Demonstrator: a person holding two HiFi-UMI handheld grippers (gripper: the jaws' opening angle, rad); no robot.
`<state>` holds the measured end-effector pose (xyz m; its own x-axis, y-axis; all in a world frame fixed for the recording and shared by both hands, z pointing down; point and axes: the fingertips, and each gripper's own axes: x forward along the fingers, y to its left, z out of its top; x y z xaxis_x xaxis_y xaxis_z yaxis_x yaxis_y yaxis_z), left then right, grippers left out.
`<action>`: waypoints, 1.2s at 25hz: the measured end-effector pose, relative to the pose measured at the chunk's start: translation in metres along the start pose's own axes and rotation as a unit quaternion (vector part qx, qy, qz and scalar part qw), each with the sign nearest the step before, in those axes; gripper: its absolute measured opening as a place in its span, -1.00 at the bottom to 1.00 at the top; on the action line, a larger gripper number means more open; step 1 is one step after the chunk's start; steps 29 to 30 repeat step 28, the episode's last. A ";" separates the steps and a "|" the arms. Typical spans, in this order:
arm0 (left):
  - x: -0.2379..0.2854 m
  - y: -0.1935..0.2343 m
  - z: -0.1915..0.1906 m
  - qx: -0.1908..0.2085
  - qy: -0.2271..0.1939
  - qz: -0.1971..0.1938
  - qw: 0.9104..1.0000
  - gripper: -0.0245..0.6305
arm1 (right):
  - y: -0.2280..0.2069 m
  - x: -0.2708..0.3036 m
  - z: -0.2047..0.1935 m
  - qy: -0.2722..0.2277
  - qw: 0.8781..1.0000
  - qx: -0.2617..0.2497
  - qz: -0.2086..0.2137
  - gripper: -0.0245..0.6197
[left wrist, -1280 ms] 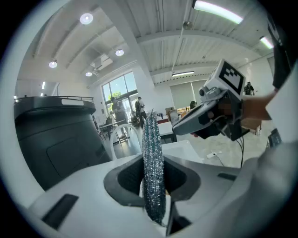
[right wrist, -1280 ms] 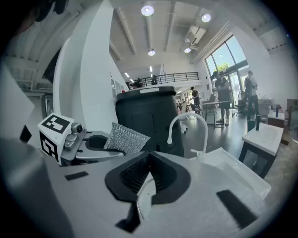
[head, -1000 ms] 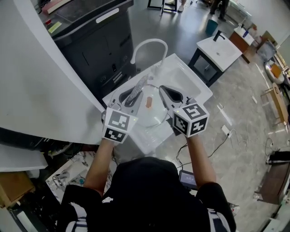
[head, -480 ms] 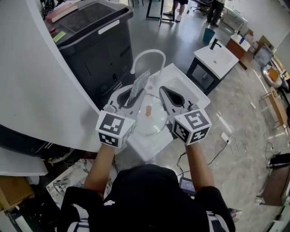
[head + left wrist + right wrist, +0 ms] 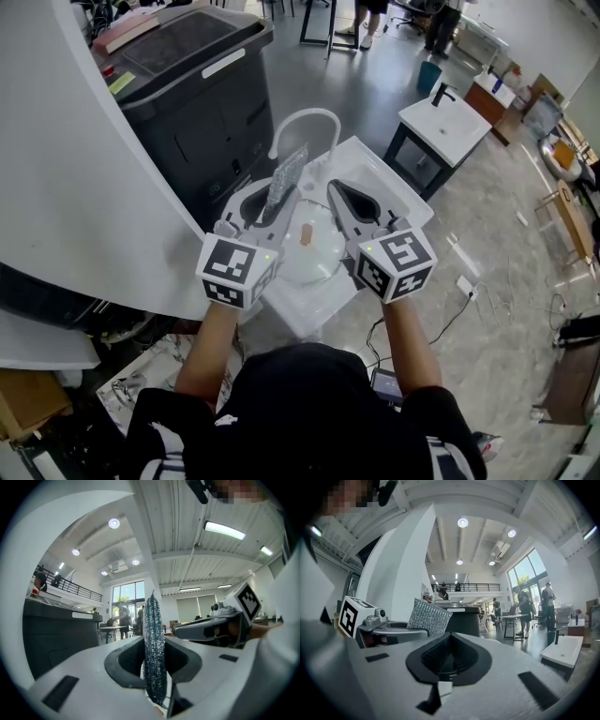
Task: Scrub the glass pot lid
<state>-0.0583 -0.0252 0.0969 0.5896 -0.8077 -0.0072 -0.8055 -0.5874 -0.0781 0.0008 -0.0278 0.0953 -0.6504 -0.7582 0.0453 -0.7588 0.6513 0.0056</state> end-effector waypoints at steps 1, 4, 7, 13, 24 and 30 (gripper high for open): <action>0.000 -0.001 0.000 0.000 0.000 -0.001 1.000 -0.68 | 0.000 0.000 0.000 0.000 1.000 -0.001 -0.001 -0.92; -0.001 -0.003 -0.002 -0.002 0.001 -0.003 1.000 -0.68 | -0.001 0.000 -0.001 0.002 1.000 -0.005 -0.005 -0.92; -0.001 -0.003 -0.002 -0.003 -0.001 -0.004 1.000 -0.68 | -0.001 -0.001 -0.002 0.003 1.000 -0.007 -0.008 -0.92; 0.000 -0.005 -0.004 -0.005 -0.001 -0.004 1.000 -0.68 | -0.003 -0.005 -0.002 0.003 1.000 -0.005 -0.012 -0.92; 0.002 -0.008 -0.006 -0.007 0.005 -0.009 1.000 -0.68 | -0.004 -0.008 -0.005 0.010 1.000 -0.007 -0.012 -0.93; 0.003 -0.011 -0.004 -0.009 0.003 -0.013 1.000 -0.68 | -0.004 -0.009 -0.005 0.011 1.000 -0.010 -0.009 -0.93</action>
